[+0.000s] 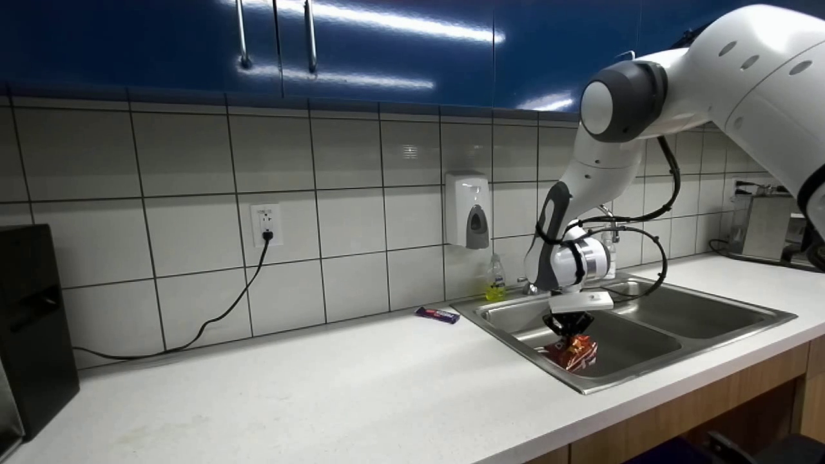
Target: Remove the packet from the sink
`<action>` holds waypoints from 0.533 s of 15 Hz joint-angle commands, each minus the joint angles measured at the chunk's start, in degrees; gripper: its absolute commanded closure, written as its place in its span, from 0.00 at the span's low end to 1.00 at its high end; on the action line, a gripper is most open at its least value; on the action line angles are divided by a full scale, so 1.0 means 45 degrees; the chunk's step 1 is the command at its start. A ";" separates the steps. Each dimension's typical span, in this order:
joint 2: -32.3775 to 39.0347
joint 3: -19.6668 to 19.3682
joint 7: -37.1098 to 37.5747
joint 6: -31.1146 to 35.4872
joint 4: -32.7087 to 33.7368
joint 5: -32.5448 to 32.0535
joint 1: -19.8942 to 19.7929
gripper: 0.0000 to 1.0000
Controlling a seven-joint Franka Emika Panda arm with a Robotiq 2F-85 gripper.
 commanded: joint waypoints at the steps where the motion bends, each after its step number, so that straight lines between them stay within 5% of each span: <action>1: -0.1863 -0.0128 0.0314 0.0136 -0.1396 -0.0453 0.0286 1.00; 8: -0.5093 -0.0019 0.0219 0.0634 -0.3859 -0.1036 0.0584 1.00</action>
